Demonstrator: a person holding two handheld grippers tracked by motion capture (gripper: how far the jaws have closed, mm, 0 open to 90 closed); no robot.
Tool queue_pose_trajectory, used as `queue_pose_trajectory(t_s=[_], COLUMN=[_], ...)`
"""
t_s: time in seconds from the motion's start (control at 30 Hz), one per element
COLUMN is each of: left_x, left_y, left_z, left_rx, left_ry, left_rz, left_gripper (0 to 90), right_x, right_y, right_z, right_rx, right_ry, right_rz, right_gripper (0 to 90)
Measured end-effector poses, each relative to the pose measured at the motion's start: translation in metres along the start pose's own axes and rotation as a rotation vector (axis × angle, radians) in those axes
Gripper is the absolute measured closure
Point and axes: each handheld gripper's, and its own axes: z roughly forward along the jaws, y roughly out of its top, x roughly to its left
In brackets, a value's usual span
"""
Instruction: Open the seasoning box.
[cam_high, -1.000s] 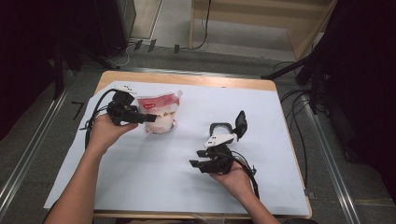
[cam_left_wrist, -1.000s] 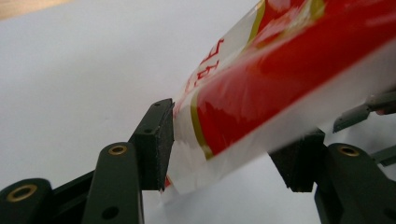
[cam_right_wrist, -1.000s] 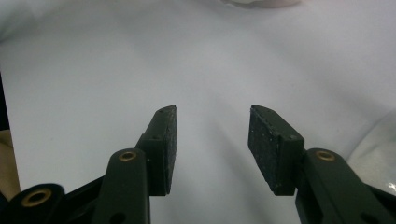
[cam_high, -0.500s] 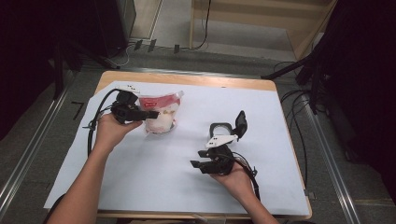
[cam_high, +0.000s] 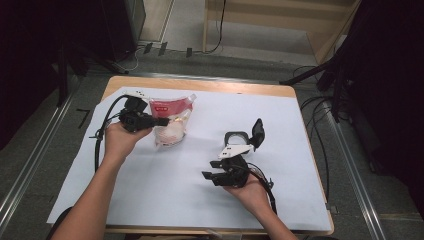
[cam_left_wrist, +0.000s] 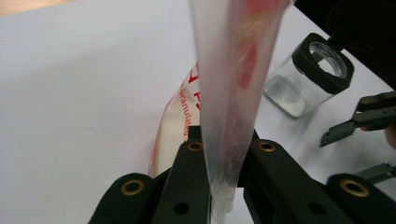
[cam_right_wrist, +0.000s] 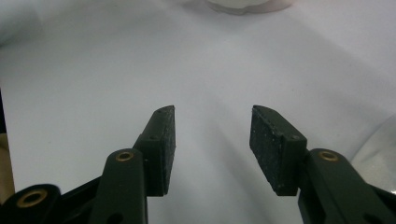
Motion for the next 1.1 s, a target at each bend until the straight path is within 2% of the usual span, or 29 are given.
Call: queue_pose_trajectory(t_s=[0.03,0.17,0.23,0.37,0.53,0.6,0.7,0.73,0.93,0.97,1.0,1.03,1.07,1.1], left_x=[-0.001,-0.006,-0.014,-0.023,-0.027,-0.029,-0.033,-0.035,-0.044,-0.048,-0.048,-0.053,-0.053,-0.059], left_y=[0.0,0.002,0.004,0.007,0.01,0.012,0.015,0.016,0.02,0.021,0.021,0.022,0.022,0.023], left_z=[-0.004,-0.011,-0.018,-0.023,-0.024,-0.026,-0.031,-0.032,-0.035,-0.035,-0.035,-0.036,-0.036,-0.037], left_rx=[-0.008,-0.028,-0.03,-0.013,-0.009,0.001,-0.001,0.001,0.021,0.022,0.022,0.021,0.021,0.022], left_ry=[-0.028,-0.046,-0.053,-0.05,-0.052,-0.049,-0.061,-0.068,-0.116,-0.135,-0.135,-0.159,-0.159,-0.171], left_rz=[-0.016,-0.03,-0.023,0.003,0.017,0.03,0.028,0.021,0.036,0.037,0.037,0.044,0.044,0.05], left_gripper=[90.0,90.0,90.0,90.0,90.0,90.0,90.0,90.0,90.0,90.0,90.0,90.0,90.0,90.0], right_x=[0.0,0.001,0.001,0.003,0.005,0.005,0.007,0.008,0.01,0.01,0.01,0.01,0.01,0.009], right_y=[0.0,0.001,0.001,0.002,0.01,0.013,0.017,0.018,0.021,0.022,0.022,0.021,0.021,0.02], right_z=[0.0,0.0,0.0,0.002,-0.001,0.001,0.011,0.014,0.029,0.035,0.035,0.038,0.038,0.041], right_rx=[-0.003,-0.012,-0.016,-0.014,-0.041,-0.055,-0.06,-0.059,-0.074,-0.062,-0.062,-0.042,-0.042,-0.034], right_ry=[-0.001,0.001,0.004,0.012,0.01,0.011,0.011,0.013,0.023,0.019,0.019,0.001,0.001,-0.008], right_rz=[0.001,0.003,0.003,-0.005,-0.009,0.004,-0.011,-0.008,0.013,0.027,0.027,0.014,0.014,0.013], right_gripper=[51.0,51.0,51.1,51.0,50.2,49.7,49.7,50.4,50.7,50.9,50.9,50.9,50.9,50.6])
